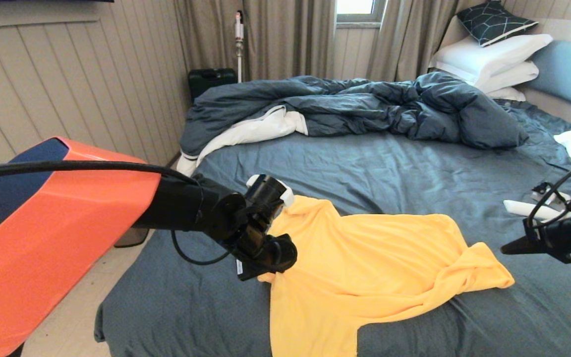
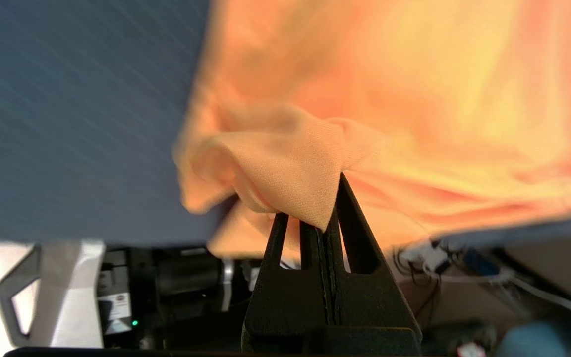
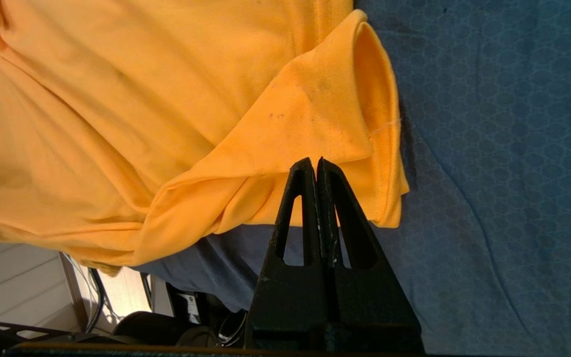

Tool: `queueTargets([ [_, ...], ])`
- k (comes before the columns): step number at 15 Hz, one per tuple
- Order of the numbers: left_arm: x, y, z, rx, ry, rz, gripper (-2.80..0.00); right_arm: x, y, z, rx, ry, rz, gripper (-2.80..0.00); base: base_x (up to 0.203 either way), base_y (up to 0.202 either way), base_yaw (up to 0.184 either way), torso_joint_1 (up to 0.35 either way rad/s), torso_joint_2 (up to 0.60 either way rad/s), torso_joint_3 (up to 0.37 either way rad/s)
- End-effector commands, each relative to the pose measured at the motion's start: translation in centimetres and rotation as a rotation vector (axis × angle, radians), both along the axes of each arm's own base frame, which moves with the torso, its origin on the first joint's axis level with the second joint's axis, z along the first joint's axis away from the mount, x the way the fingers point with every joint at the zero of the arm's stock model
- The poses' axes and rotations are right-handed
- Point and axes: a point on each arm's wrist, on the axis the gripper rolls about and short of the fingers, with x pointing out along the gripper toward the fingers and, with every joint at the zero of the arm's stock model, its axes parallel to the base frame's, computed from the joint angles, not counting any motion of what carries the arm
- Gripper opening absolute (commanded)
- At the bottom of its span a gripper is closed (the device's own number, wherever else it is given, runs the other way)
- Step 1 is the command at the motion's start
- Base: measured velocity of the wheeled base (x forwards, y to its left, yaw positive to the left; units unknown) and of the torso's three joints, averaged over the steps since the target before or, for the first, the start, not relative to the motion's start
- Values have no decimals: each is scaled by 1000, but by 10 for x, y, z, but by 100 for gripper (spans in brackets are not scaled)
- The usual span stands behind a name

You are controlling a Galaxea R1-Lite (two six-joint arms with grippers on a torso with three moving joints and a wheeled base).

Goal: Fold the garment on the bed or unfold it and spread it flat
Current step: Fold the yellow T-shirt

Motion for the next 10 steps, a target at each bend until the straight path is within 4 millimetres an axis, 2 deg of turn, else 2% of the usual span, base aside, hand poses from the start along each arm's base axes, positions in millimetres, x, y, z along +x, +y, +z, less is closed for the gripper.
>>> queueTargets([
  [1,19,6,-15,21,24,38,-280,2,-1,-2,5,3,3,-280,0,0,0,0,0,0],
  [5,34,28,-23,44,42,84,-280,3,0,-2,5,2,8,-280,0,0,0,0,0,0],
  [10,29,15,-37,69,51,28,-280,2,1,-2,7,5,6,-280,0,0,0,0,0,0],
])
